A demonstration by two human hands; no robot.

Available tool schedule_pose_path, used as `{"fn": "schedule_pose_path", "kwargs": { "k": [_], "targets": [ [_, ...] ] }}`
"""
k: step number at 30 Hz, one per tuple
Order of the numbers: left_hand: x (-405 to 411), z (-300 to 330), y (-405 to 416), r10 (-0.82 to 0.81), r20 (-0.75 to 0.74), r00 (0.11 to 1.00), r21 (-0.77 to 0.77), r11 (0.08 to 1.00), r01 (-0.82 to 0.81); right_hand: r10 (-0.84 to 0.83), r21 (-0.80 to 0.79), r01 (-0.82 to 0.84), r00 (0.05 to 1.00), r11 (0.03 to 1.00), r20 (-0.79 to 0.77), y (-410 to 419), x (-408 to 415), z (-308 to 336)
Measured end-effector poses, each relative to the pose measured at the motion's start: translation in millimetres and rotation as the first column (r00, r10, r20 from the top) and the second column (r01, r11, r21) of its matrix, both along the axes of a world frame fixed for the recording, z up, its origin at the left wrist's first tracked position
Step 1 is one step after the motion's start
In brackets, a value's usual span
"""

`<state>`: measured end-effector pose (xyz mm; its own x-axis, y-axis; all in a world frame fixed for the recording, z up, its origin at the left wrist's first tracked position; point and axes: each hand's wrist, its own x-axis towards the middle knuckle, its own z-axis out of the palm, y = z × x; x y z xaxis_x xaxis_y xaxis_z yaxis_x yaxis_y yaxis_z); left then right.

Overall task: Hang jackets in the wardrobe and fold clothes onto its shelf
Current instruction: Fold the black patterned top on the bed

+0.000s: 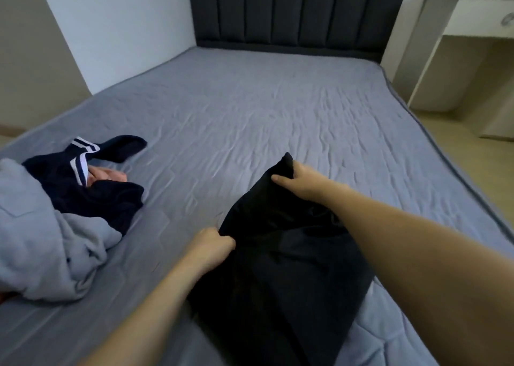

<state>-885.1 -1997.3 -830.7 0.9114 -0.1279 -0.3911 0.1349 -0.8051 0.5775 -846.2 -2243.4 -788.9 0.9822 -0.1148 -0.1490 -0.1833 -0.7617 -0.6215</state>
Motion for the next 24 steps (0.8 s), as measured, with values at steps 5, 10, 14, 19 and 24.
{"fn": "schedule_pose_path", "kwargs": {
  "k": [5,10,14,19,24],
  "targets": [
    [-5.8,-24.9,-3.6,-0.136,0.483,0.865,0.125,0.988,0.086,0.019,-0.006,-0.020,0.980,1.000,-0.199,-7.1,18.9,-37.5],
    [-2.2,-17.4,-7.0,-0.025,0.570,0.821,-0.189,0.969,0.160,0.023,0.008,-0.022,0.997,1.000,-0.068,-31.9,15.5,-0.4],
    [27.9,-12.6,-35.3,-0.177,0.353,0.919,0.081,0.984,0.159,-0.091,-0.264,0.088,0.996,0.961,0.003,-56.5,27.5,4.2],
    [38.3,-45.5,-38.2,-0.141,0.263,0.954,0.402,0.915,0.024,-0.194,-0.350,0.135,0.971,0.927,-0.141,-55.4,49.9,-49.6],
    [45.9,-70.3,-29.9,-0.038,0.389,0.920,0.278,0.957,-0.078,-0.309,-0.312,0.284,0.950,0.907,-0.034,-42.0,55.5,-90.0]
  ]
}}
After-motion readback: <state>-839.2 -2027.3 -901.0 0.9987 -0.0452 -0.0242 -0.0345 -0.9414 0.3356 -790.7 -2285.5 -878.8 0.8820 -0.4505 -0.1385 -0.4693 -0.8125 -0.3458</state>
